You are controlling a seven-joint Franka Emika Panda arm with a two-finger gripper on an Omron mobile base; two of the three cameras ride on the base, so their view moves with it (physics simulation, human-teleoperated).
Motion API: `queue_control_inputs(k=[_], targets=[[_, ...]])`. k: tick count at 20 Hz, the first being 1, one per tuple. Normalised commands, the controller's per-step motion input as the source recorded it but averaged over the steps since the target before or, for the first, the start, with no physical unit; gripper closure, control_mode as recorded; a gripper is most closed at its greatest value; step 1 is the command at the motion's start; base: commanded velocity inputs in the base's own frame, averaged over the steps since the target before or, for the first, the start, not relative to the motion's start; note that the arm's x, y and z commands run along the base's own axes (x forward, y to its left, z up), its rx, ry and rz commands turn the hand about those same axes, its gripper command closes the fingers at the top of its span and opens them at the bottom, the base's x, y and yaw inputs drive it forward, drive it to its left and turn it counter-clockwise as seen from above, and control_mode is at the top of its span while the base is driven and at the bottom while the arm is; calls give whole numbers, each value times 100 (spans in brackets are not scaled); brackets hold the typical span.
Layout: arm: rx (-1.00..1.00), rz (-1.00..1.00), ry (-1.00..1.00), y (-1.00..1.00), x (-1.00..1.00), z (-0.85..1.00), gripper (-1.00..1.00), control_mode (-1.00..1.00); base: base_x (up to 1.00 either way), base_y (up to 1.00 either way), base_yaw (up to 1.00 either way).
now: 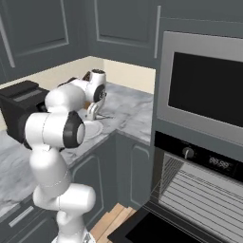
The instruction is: Take the fish from the oven and place it on the plate on the counter.
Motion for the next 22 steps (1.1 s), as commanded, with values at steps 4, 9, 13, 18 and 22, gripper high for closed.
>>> queue_control_inputs(k=[4,9,13,18,22], targets=[[0,11,-3,24,58,-49,100,-100,0,0,0],[0,0,0,9,50,-44,100,-100,0,0,0],[0,0,0,51,16,-45,100,-100,0,0,0],[0,0,0,28,19,-35,100,-100,0,0,0],[0,0,0,4,9,-29,100,-100,0,0,0]])
